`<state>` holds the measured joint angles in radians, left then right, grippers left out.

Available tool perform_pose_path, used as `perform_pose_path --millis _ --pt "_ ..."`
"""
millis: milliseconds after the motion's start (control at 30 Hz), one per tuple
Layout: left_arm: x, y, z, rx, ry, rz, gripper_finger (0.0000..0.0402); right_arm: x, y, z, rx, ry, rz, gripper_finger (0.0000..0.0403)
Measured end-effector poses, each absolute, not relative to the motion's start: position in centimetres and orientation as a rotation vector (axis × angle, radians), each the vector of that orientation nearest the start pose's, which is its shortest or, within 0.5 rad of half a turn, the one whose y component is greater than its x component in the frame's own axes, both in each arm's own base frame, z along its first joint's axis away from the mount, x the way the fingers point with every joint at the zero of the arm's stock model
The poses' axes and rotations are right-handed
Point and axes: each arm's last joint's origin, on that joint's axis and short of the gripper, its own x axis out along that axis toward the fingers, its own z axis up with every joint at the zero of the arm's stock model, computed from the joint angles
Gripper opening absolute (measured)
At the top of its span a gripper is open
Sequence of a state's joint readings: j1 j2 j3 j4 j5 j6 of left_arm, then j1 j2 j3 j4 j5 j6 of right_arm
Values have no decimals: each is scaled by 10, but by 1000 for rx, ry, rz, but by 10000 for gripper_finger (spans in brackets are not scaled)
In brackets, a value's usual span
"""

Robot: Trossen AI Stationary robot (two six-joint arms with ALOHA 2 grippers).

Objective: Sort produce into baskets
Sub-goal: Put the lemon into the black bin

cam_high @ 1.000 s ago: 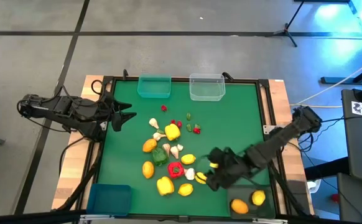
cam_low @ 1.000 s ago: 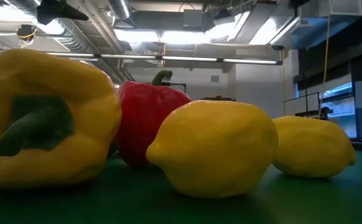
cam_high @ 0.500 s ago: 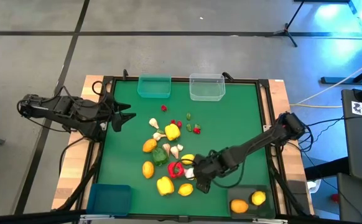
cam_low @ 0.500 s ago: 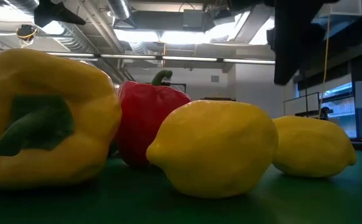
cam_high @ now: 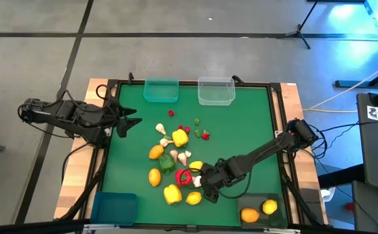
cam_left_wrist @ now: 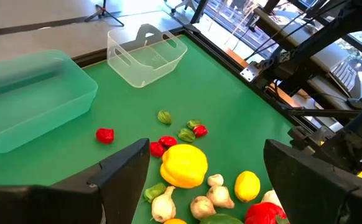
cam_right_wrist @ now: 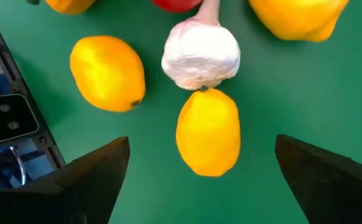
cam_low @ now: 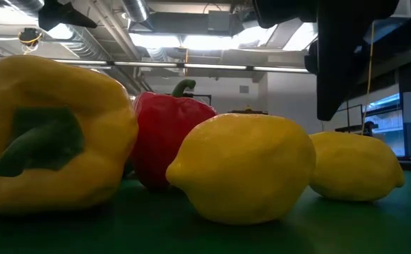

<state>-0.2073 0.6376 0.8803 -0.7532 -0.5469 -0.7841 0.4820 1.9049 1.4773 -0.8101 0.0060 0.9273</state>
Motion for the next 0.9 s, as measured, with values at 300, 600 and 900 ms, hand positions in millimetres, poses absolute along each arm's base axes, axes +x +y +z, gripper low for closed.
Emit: perform_pose_path --millis 300,600,900 --pt "113 -8 332 -573 319 496 308 350 184 183 464 1344 -195 379" --pt "112 -8 332 -572 323 498 308 357 181 155 470 1409 -247 378" --pt "111 -8 330 -563 341 504 308 357 182 152 488 1415 -287 291"
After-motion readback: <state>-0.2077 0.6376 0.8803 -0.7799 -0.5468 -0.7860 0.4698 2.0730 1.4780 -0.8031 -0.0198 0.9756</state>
